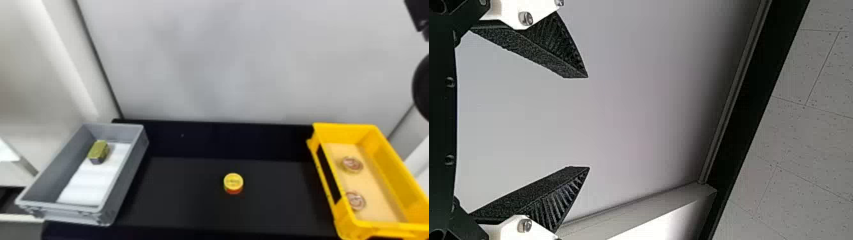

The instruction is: Pick up the round yellow can and place it in the yellow rectangular box

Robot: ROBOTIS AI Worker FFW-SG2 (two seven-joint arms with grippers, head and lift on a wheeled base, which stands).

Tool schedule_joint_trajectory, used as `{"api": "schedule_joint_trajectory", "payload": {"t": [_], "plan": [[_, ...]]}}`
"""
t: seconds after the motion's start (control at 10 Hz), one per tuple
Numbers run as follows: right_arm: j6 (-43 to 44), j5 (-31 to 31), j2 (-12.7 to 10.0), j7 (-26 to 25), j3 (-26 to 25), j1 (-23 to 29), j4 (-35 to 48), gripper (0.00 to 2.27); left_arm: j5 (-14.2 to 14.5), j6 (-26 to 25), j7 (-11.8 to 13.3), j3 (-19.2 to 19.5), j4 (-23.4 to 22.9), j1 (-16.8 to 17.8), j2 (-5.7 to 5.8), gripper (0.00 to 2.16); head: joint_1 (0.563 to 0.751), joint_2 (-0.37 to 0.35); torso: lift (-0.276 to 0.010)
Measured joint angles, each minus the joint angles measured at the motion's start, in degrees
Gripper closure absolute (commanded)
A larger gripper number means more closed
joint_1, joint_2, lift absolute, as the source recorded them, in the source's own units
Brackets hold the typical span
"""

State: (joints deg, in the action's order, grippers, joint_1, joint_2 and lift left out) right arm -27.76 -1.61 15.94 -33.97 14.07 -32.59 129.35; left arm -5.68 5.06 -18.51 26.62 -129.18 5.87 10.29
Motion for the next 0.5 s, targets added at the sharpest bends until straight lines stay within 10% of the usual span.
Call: {"api": "schedule_joint_trajectory", "payload": {"t": [0.5], "plan": [[3.07, -3.30, 0.39, -0.13, 1.07, 0.21, -0.71, 0.13, -1.40, 4.02, -2.73, -0.39, 0.39, -0.20, -0.50, 0.25, 0.694, 0.054, 0.000]]}}
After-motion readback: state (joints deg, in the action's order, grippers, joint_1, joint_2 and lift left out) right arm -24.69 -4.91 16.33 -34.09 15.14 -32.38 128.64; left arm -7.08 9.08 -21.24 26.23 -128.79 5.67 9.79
